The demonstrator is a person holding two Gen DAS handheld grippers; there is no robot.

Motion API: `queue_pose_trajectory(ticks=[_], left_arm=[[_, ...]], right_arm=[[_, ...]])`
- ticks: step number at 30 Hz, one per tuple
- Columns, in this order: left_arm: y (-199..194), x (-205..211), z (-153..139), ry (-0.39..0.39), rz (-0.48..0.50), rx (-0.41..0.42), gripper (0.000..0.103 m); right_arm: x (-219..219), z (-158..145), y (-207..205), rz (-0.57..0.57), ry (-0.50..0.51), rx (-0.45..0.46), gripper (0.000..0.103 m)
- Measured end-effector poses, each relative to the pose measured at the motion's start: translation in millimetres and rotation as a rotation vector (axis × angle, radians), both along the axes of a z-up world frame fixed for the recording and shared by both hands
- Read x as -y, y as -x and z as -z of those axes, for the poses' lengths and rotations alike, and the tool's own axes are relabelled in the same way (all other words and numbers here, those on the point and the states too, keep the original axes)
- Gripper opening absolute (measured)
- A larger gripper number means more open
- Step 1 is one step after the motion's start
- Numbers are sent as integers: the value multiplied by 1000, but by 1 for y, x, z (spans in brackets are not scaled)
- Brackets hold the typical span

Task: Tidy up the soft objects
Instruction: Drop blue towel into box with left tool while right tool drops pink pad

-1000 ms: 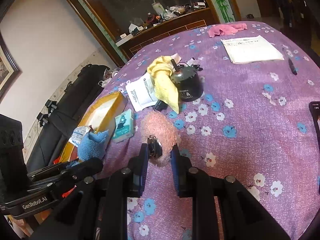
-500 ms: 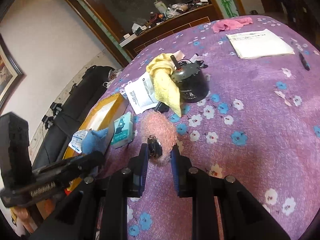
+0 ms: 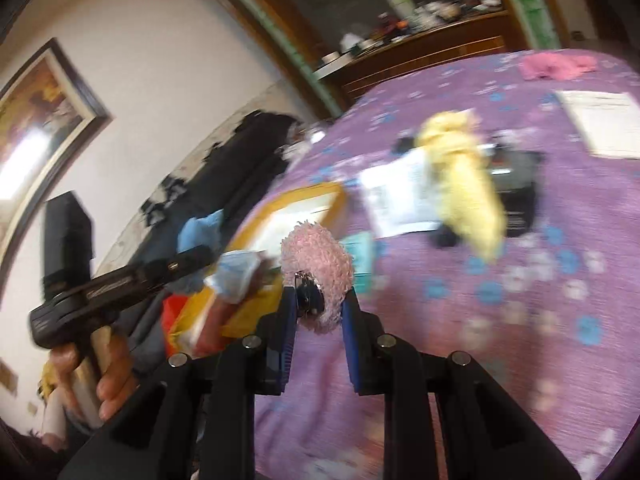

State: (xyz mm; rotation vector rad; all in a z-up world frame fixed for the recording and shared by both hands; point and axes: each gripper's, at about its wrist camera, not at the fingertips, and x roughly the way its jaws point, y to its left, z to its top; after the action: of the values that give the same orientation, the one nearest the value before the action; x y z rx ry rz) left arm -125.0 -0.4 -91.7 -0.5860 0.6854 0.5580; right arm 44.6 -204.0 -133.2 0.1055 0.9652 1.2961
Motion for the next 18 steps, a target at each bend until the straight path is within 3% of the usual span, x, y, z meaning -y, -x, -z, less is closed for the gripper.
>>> queue_pose_trajectory(ticks=[4,9,13,18], left_arm=[[13,-29,7,15,-47,2,27],[22,-30,24,54,-11,8,27],[25,-32,30,82,-12,25,27],[11,-54,20,70,-10,36,28]], right_arm=[[-40,1,23,-102,47,-3,21],[-77,5,59,-214,130,37,22],[-98,5,74,-226,189,115,22],[-119,15,72,-214,230,121,24]])
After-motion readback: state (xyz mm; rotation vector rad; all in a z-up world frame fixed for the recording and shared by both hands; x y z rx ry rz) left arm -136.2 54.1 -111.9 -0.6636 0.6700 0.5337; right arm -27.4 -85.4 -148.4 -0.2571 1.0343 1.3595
